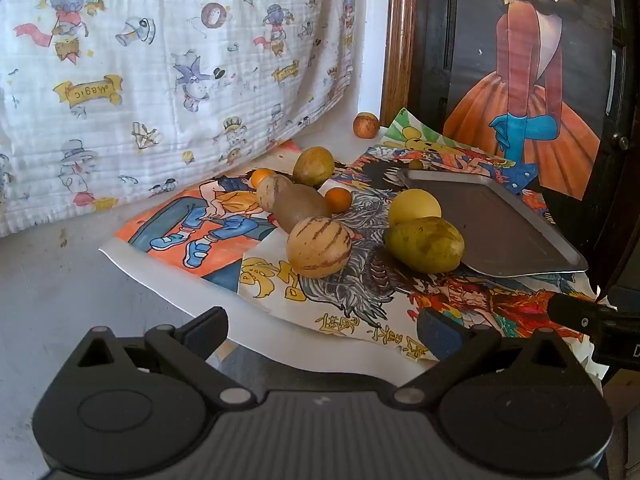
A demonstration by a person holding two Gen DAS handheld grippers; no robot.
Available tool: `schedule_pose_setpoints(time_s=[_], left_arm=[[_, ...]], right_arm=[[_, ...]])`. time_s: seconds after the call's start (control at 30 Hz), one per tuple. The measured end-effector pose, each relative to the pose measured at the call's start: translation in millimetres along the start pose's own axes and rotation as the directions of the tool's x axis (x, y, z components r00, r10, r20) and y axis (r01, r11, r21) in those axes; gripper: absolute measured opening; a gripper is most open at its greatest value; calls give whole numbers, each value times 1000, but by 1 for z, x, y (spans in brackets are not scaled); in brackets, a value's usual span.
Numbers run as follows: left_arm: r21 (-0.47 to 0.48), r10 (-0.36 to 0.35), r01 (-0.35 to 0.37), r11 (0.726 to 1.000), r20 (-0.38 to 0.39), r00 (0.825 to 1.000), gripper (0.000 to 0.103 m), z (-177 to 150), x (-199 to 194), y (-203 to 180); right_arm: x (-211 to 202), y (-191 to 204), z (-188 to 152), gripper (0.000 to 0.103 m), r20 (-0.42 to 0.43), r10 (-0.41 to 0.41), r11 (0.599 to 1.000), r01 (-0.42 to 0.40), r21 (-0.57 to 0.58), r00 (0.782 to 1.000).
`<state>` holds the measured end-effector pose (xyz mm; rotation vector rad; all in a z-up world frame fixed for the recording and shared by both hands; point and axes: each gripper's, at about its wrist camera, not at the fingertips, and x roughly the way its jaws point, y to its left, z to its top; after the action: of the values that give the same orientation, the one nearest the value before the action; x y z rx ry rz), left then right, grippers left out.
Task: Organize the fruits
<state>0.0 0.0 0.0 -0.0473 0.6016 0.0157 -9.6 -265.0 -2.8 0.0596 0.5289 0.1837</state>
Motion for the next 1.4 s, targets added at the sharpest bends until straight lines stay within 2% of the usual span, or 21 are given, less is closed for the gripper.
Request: schedule_pose_setpoints(time_s=[1.4], left_arm=[[-5, -1, 1, 1000, -16, 1000, 103, 0, 1, 1]], right_arm=[[2, 0, 0, 103, -16, 3, 1000, -3, 7, 1000]])
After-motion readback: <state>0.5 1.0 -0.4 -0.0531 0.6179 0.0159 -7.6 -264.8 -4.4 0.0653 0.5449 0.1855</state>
